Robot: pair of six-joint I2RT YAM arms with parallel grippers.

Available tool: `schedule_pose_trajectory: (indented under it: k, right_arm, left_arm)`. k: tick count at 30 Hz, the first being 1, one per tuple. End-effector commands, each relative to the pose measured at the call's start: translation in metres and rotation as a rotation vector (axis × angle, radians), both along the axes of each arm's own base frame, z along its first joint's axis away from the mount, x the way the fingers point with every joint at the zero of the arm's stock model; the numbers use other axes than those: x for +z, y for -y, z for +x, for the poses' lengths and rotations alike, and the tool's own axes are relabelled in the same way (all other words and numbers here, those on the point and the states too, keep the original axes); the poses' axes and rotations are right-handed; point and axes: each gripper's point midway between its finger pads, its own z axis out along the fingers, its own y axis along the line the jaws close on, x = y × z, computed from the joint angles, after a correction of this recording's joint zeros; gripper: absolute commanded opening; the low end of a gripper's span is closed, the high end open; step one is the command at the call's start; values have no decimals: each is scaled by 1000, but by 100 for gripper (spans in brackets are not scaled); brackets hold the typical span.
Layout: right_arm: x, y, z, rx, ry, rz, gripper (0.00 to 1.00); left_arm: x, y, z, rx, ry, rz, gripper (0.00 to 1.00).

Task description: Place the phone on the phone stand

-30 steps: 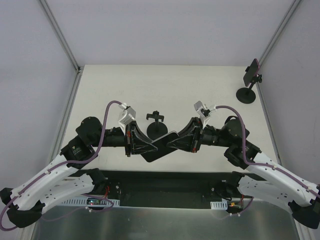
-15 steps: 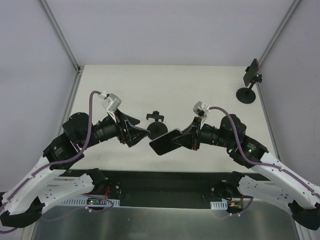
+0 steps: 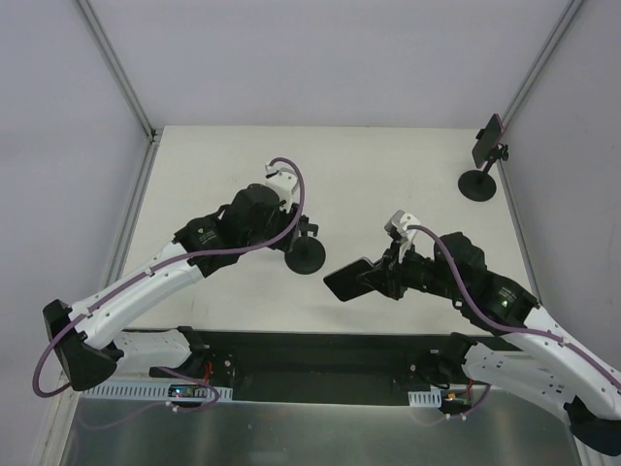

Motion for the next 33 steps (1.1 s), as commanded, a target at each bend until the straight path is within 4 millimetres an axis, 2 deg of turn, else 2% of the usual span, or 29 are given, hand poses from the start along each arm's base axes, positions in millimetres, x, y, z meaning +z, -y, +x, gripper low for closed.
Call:
schedule_pose_trajectory:
  k: [1,6,8,12,14,18,21,31,33]
  right_arm:
    - [38,5,3,-21,108,88,1]
    - [39,4,5,-14,119,80,1]
    - [40,2,7,-10,122,71,1]
    - [45,-3,9,0,125,67,1]
    - [47,-6,10,4,121,65,1]
    - [52,-13,13,14,118,71,1]
    - [54,-19,14,29,111,73,1]
    - [53,-32,21,43,72,47,1]
    - [59,-34,22,44,79,58,1]
  left_arm:
    - [19,-3,16,82,62,-17,47]
    - [3,-5,14,129,32,-38,37]
    - [-4,-8,13,146,27,-51,29]
    - [-9,-6,13,163,24,-81,24]
    - [-15,-8,14,177,25,-86,23]
    - [-19,-9,21,204,59,-91,31]
    - [-21,-8,25,210,73,-83,33]
    - [-21,-3,35,186,126,-67,24]
    - [-22,-3,35,182,129,-61,22]
